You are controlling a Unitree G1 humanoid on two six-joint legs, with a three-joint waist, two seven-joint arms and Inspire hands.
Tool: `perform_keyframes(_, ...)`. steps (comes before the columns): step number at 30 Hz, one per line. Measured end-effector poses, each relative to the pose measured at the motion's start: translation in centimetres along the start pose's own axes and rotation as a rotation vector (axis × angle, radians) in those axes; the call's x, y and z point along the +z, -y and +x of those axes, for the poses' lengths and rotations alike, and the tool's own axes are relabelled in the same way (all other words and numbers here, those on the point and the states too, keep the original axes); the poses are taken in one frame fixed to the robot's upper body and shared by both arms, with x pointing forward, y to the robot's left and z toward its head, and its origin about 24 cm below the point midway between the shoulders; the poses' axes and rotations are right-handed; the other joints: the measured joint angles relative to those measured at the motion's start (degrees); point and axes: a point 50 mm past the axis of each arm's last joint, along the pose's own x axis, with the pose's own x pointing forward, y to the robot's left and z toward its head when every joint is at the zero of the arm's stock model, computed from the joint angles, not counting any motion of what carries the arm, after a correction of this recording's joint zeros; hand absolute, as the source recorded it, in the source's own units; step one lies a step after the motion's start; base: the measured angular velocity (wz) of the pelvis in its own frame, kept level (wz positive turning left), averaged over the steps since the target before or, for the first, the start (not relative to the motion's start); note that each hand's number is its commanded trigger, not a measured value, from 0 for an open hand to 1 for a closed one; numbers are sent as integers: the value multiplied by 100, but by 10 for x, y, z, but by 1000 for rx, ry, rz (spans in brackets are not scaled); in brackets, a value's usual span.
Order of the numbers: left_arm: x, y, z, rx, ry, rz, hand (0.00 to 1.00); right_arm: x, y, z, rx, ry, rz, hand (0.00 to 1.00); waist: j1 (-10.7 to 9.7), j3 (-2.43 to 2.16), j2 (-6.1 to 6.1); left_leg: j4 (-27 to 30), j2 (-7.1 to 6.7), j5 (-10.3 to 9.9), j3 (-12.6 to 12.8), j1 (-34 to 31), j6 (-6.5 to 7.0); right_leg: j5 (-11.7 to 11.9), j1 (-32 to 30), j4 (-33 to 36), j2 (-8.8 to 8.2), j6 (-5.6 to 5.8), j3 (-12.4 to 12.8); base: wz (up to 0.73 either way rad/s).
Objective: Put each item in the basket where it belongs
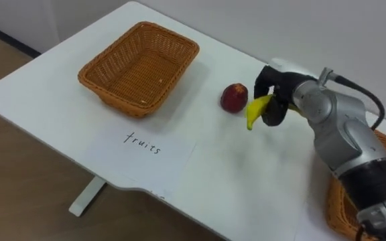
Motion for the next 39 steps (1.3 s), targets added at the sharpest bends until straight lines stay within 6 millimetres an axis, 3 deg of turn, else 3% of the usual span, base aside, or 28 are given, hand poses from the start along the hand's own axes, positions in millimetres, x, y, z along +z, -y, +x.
perform_keyframes(3, -7, -3, 0, 9, -25, -5, 0, 7, 13, -5, -84, 43, 14, 100, -16, -27, -29, -15, 1, 23, 0, 36, -7, 5, 54, -52, 6, -5, -9, 1)
perform_keyframes(12, -10, 2, -3, -23, -14, -10, 0, 31, 31, -17, -185, 162, 1, 100, -80, -22, -23, -93, -37, 26, -58, 123, 9, -23, 143, -70, -9, 33, -50, 3)
perform_keyframes(21, -6, 2, -3, -30, 6, -14, 0, 42, 37, -23, -216, 213, -2, 100, -86, 4, -49, -138, -51, 16, -95, 207, 25, -39, 214, -57, -17, 56, -52, 0)
perform_keyframes(26, -13, 2, -4, -30, -13, -7, 0, 41, 36, -22, -214, 198, -1, 100, -73, 60, -175, -140, -50, 14, -104, 196, 24, -38, 207, -56, -10, 56, -37, 0)
perform_keyframes(30, -13, 1, -4, -28, -13, -6, 0, 43, 35, -22, -214, 200, -1, 100, 55, 49, -211, -152, -58, 12, -121, 185, 27, -38, 193, -56, -12, 57, -26, 1)
perform_keyframes(33, -15, 0, -3, -23, -24, 0, 0, 57, 31, -19, -203, 242, -8, 100, 118, 38, -226, -195, -51, 13, -126, 206, 27, -39, 193, -54, -9, 58, -30, 0)
perform_keyframes(39, -18, 4, -4, -34, -33, -4, 0, 72, 14, -15, -150, 291, -40, 100, 445, 39, -248, -195, -65, 14, -228, 190, 28, -43, 215, -54, -31, 66, -203, 9)
